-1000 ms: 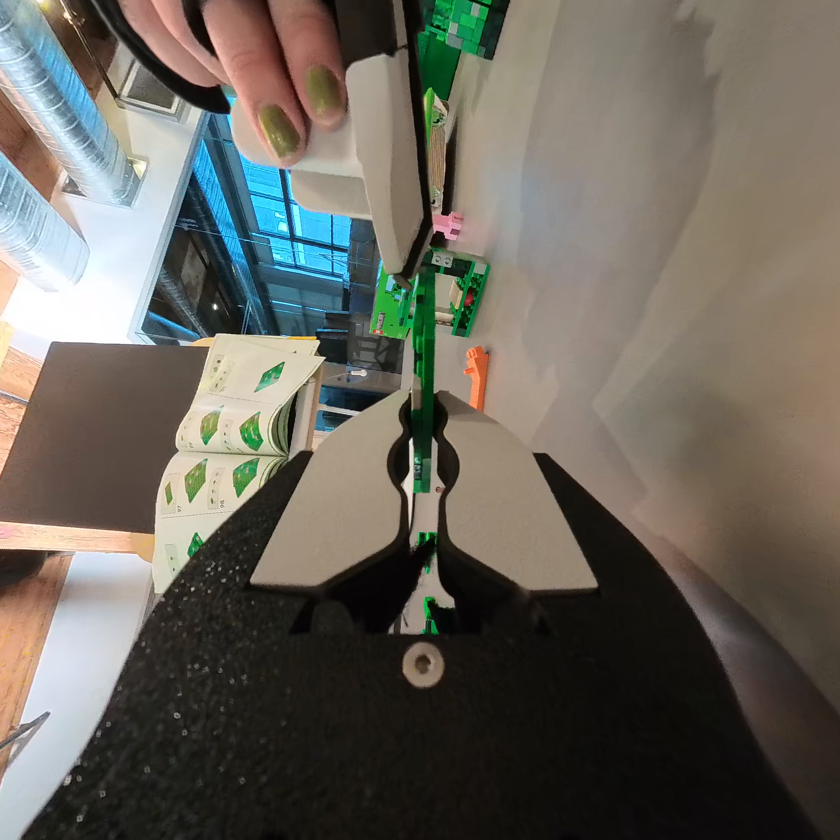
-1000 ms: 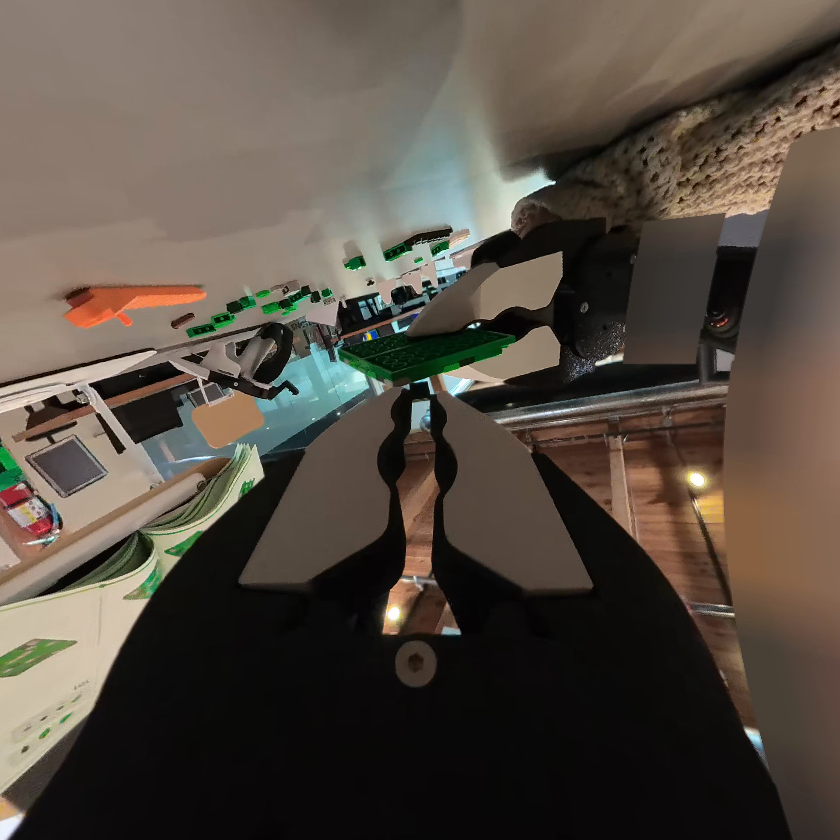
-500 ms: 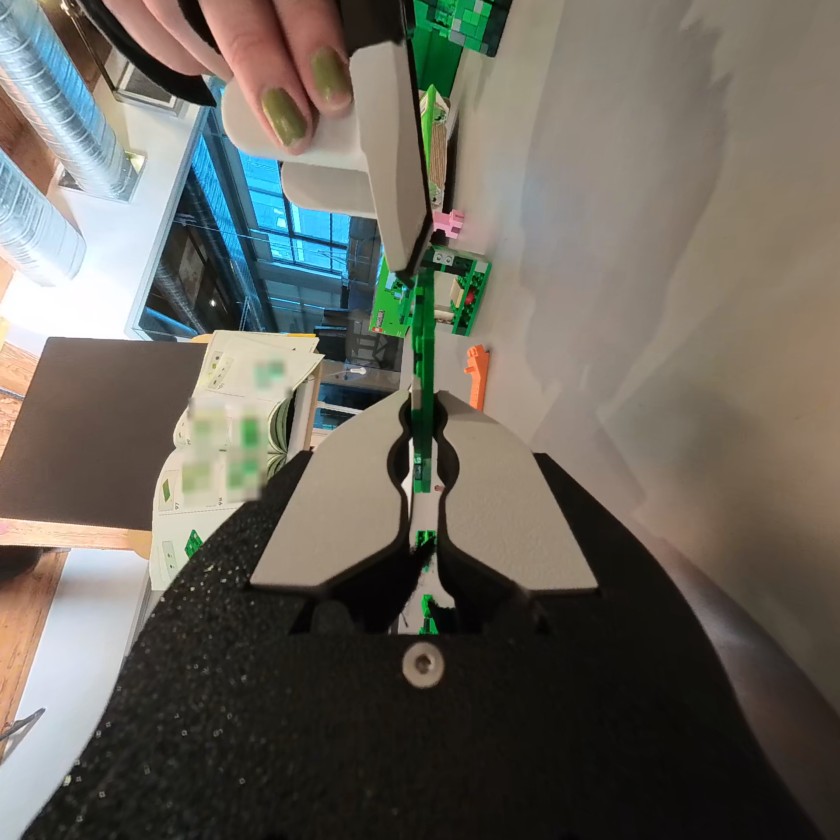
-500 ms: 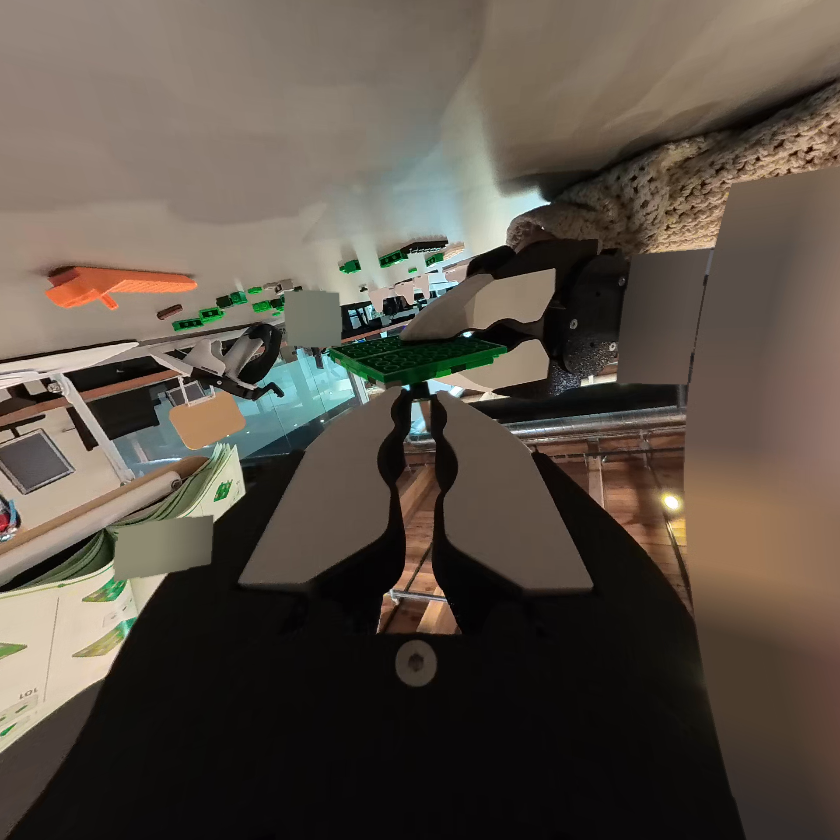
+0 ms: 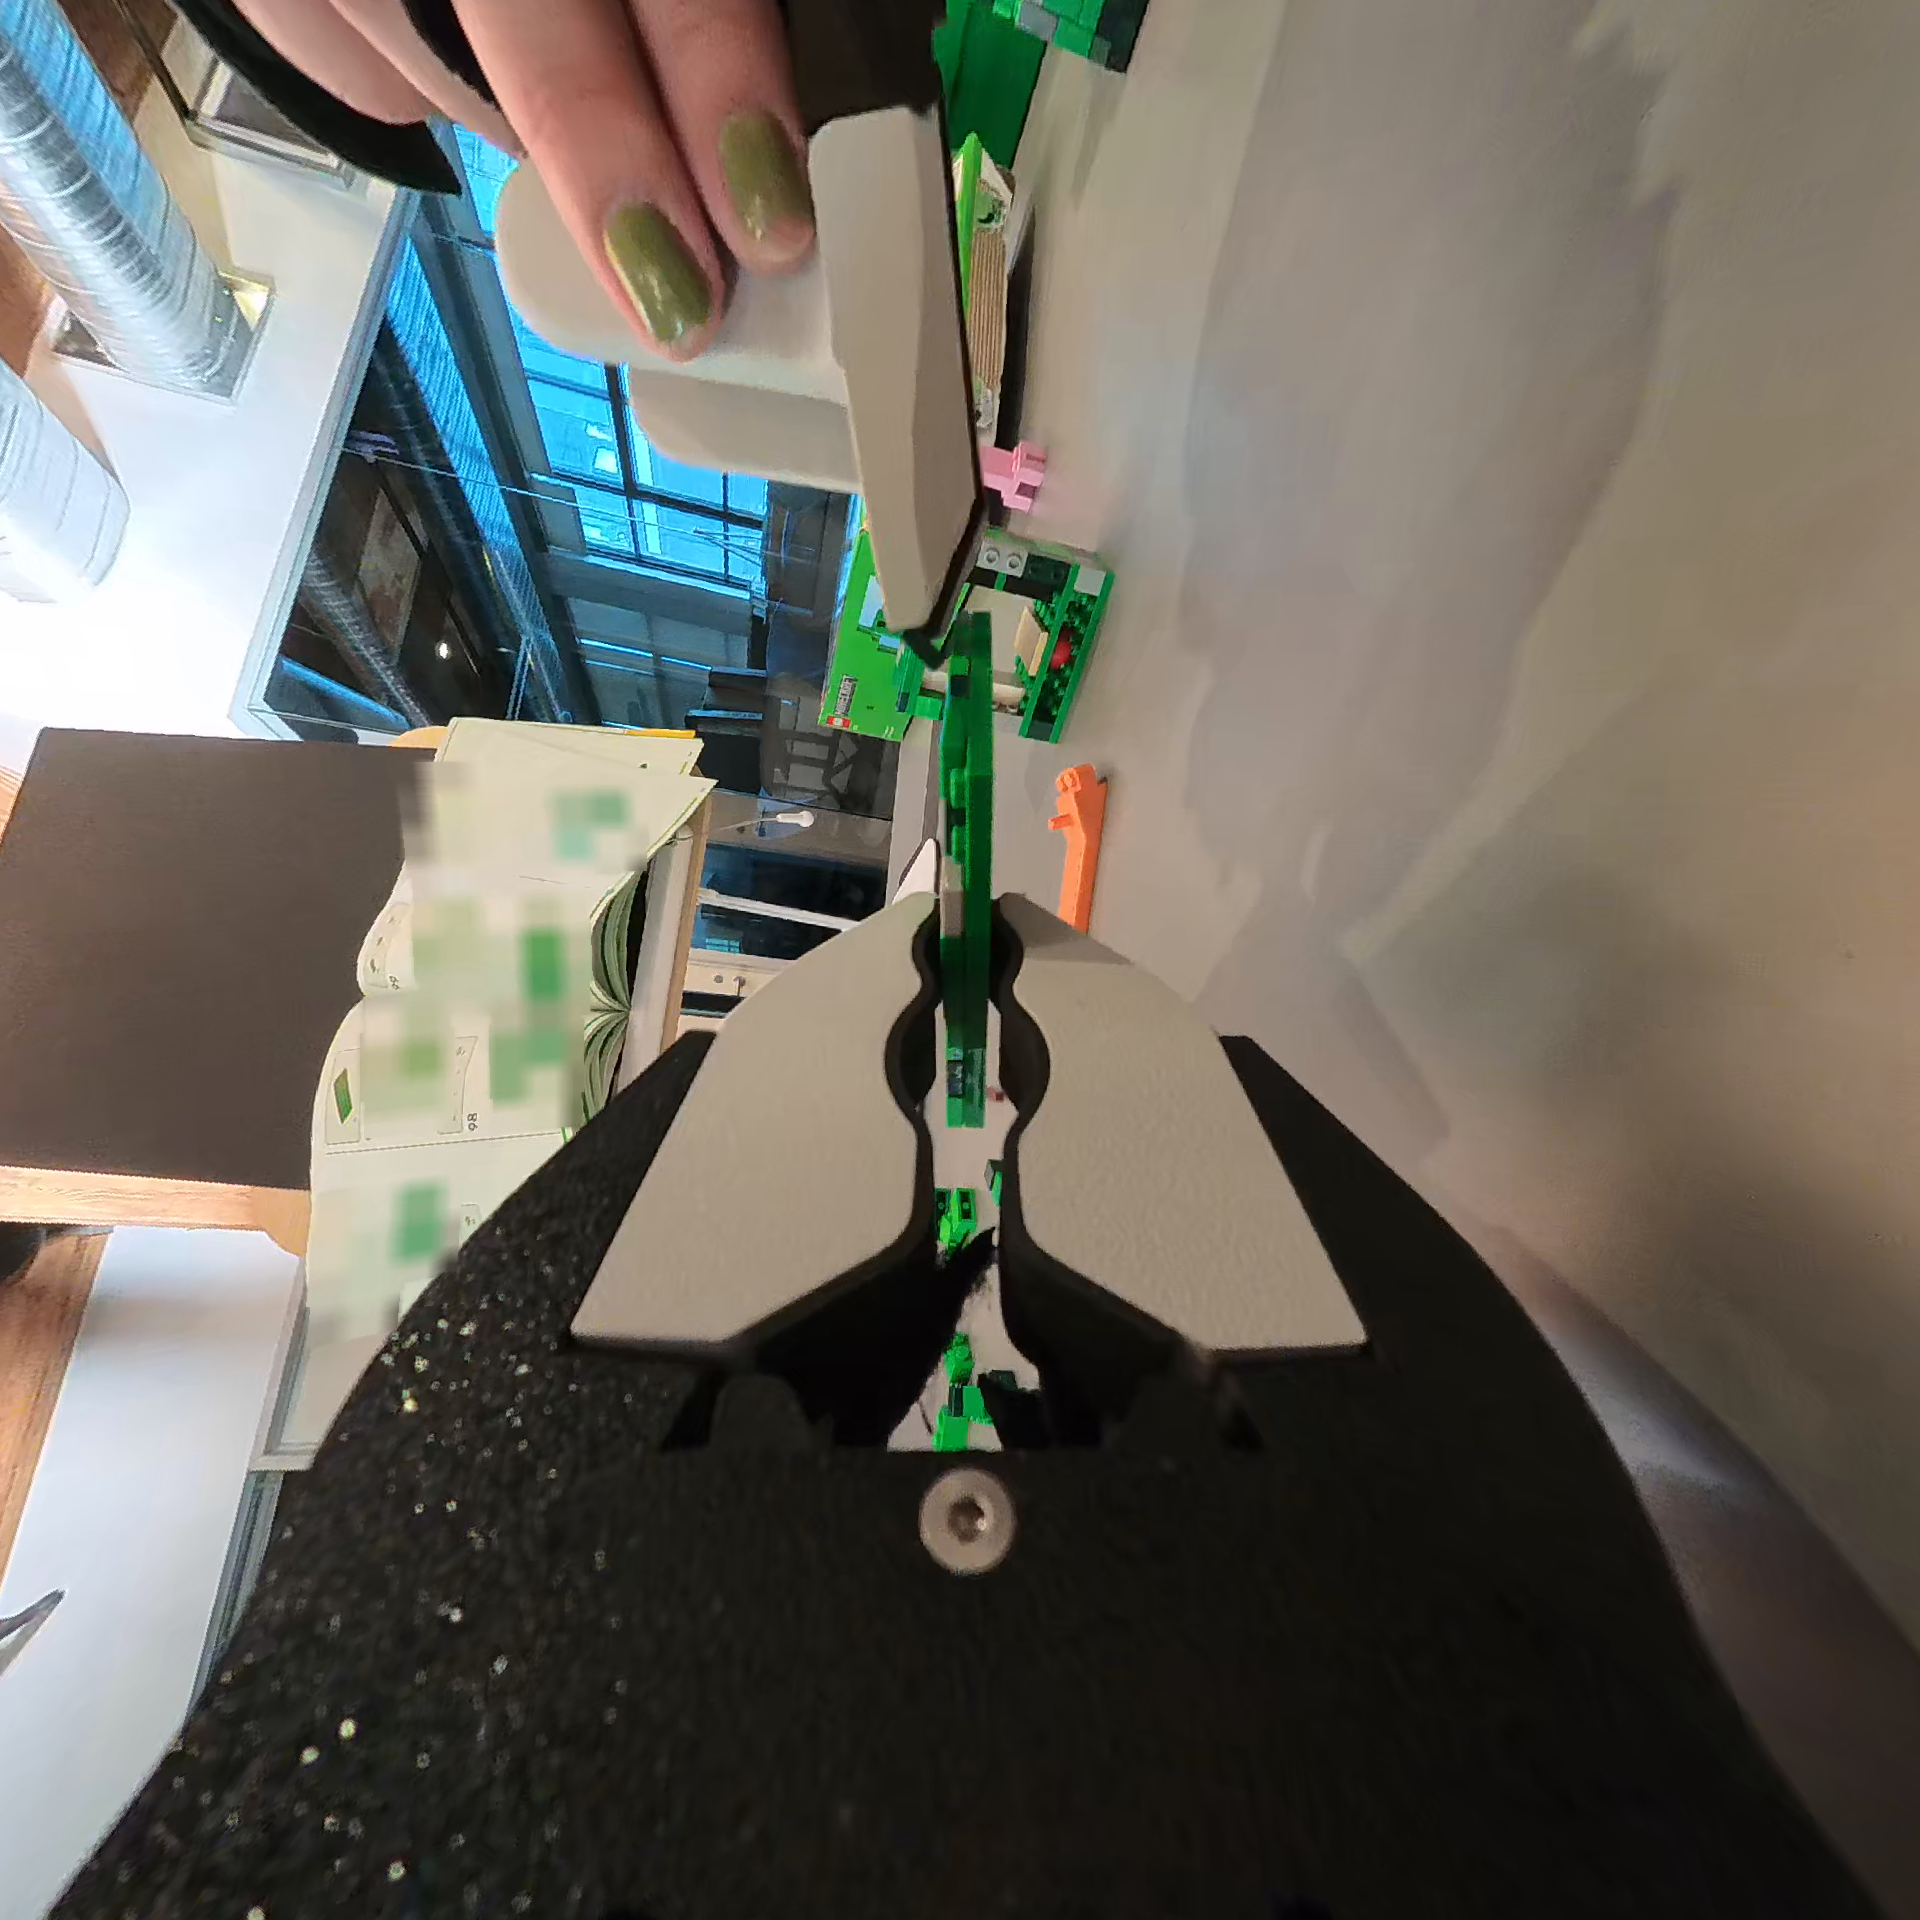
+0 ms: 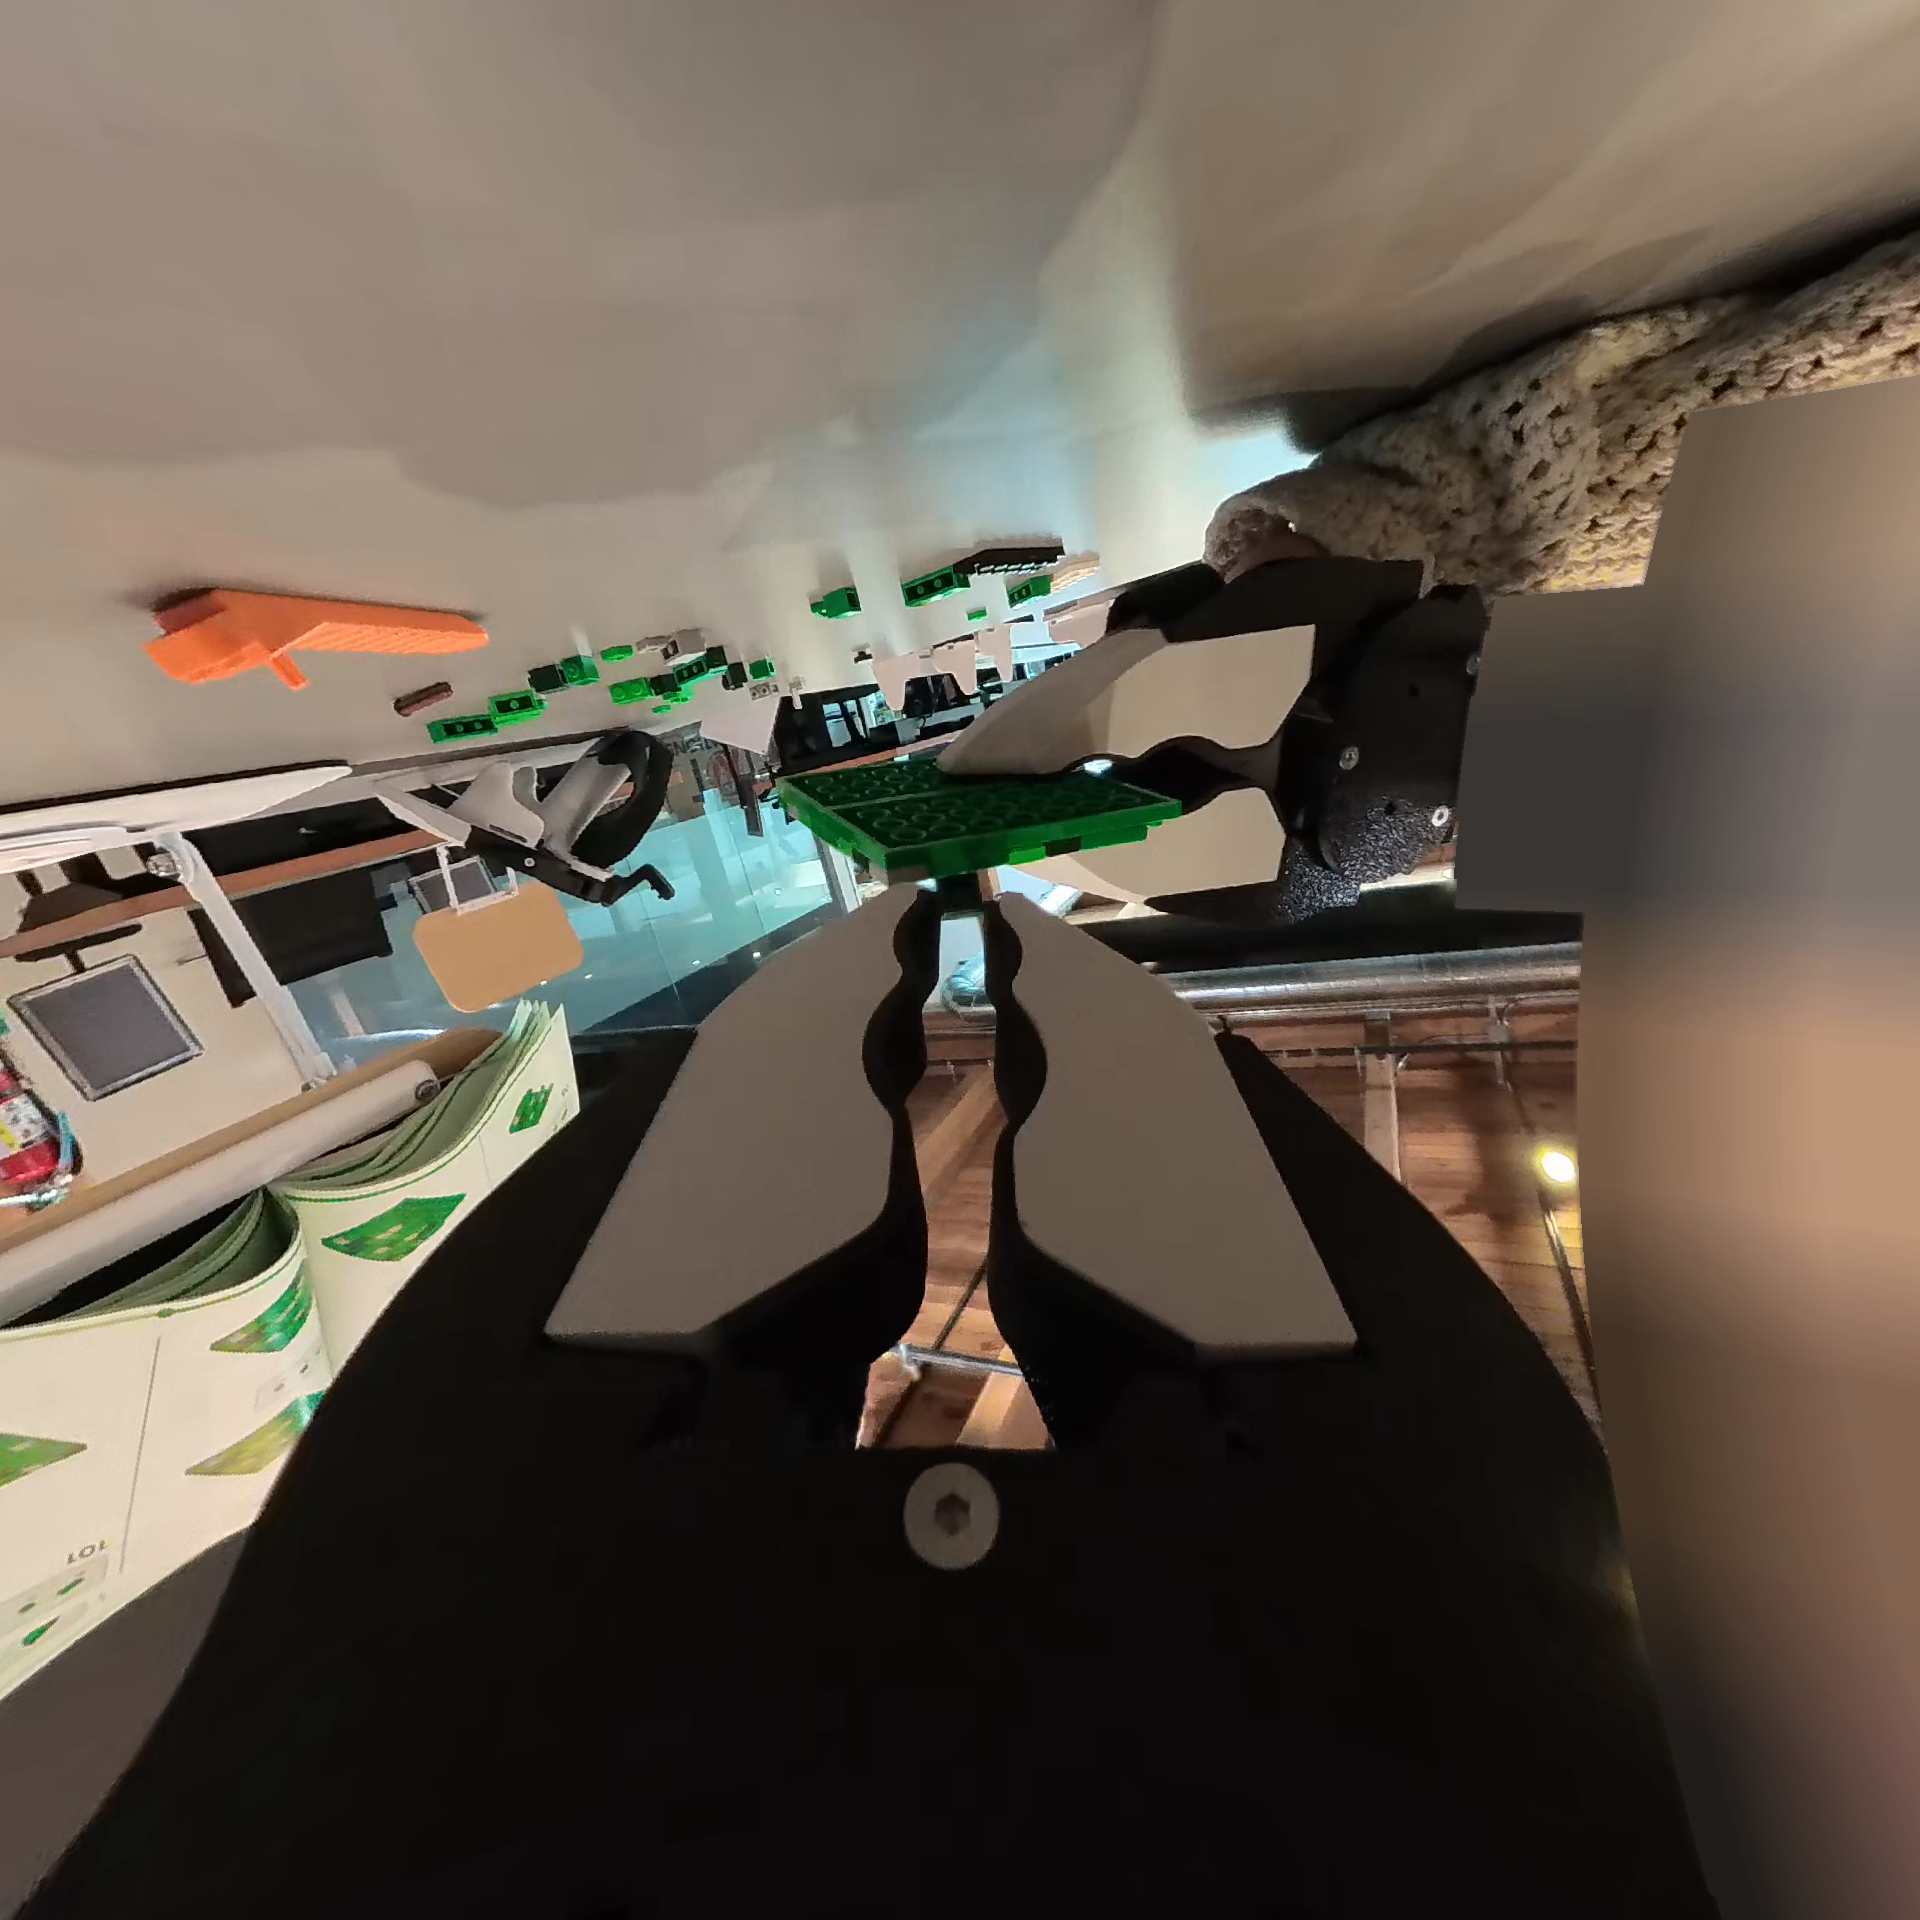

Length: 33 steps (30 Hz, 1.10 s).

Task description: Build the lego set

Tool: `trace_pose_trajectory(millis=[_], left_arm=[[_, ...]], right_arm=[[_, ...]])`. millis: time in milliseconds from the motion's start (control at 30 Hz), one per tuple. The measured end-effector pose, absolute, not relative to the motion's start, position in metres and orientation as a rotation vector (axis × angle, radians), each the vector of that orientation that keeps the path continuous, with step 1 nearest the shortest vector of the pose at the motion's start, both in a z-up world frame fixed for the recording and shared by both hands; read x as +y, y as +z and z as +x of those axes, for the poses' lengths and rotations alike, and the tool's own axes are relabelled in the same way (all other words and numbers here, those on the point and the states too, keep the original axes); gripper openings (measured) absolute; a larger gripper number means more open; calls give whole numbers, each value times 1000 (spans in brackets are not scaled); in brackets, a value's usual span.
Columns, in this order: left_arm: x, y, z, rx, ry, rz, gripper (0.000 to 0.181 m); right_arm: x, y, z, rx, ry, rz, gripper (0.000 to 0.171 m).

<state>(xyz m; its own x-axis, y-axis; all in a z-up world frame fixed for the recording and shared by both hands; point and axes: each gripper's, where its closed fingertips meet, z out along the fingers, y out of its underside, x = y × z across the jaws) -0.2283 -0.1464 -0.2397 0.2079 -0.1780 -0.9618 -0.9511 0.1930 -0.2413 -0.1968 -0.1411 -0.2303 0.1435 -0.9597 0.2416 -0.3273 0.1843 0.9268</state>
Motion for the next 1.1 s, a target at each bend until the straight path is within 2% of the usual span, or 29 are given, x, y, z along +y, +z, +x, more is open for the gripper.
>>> trace_pose_trajectory(millis=[433, 500, 567, 633, 700, 833, 1100], left_arm=[[-148, -238, -233, 1226, 826, -1259, 5], [-148, -235, -235, 1212, 850, -1249, 6], [-149, -232, -235, 1215, 895, -1216, 6], [-150, -232, -234, 1246, 960, -1163, 6], [-149, -233, -238, 1238, 971, -1177, 6], [-143, -227, -262, 1077, 925, -1305, 6], [-144, -234, -256, 1193, 1108, -1213, 6]], right_arm=[[-136, -224, -196, -1448, -737, 1245, 14], [-125, -214, -199, -1573, -682, 1011, 14], [-108, -206, -203, -1799, -503, 528, 15], [-103, -215, -199, -2052, -170, -43, 16], [-113, -205, -198, -2065, 141, -354, 21], [-120, -179, -195, -1947, 346, -467, 15], [-128, -186, -190, -1910, 502, -580, 13]])
